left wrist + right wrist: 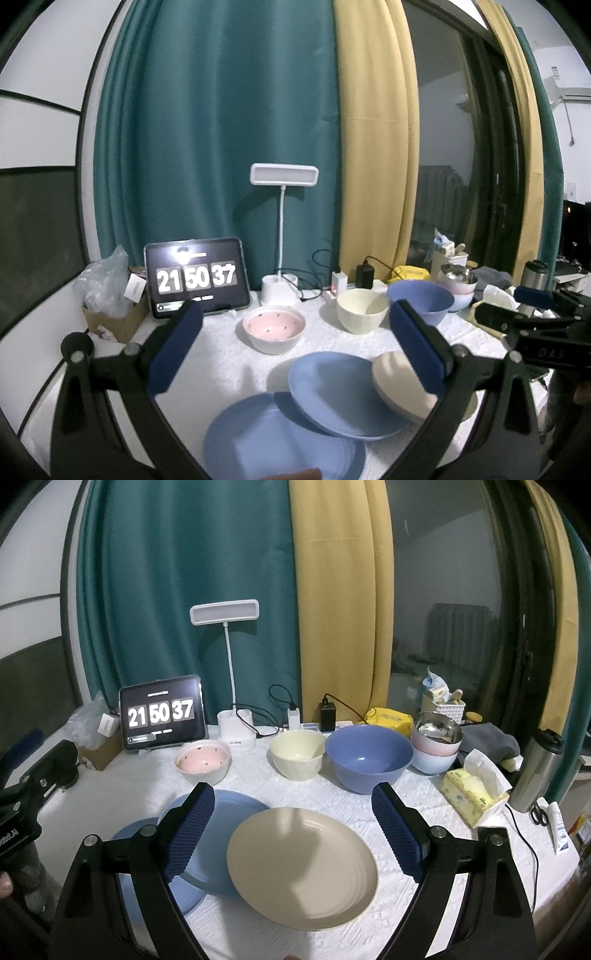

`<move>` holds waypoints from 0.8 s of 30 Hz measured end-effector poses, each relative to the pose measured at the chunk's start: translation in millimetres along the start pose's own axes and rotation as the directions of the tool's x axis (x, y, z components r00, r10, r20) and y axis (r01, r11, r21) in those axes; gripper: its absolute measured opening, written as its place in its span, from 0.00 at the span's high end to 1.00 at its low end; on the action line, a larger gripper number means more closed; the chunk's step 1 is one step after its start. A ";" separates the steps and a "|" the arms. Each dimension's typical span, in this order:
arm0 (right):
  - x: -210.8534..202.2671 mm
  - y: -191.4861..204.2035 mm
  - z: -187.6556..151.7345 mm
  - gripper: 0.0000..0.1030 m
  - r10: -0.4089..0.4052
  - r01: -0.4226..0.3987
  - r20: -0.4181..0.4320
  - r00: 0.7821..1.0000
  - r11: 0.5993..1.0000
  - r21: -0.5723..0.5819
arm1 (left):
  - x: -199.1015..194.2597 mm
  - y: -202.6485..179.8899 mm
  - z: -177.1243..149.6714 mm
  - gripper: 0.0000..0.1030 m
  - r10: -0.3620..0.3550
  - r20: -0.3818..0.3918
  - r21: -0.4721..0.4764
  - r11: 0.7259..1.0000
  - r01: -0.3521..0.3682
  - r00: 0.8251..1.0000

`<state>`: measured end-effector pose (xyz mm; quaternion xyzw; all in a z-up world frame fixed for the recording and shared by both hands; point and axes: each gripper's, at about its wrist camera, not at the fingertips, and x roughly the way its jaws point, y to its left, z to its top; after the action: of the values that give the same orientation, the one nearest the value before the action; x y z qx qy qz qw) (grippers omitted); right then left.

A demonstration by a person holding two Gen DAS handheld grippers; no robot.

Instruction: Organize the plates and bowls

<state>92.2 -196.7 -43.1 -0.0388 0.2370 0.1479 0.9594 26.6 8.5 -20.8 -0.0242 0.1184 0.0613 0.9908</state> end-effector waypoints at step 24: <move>3.7 -6.8 -1.4 0.13 -0.001 0.001 -0.003 1.000 1.000 0.002 | 3.1 -4.4 -2.4 0.01 -0.003 -0.002 0.005 1.000 0.003 1.000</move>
<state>96.7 -202.4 -46.0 -0.0382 0.2386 0.1471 0.9591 29.7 4.3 -23.7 -0.0220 0.1194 0.0597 0.9908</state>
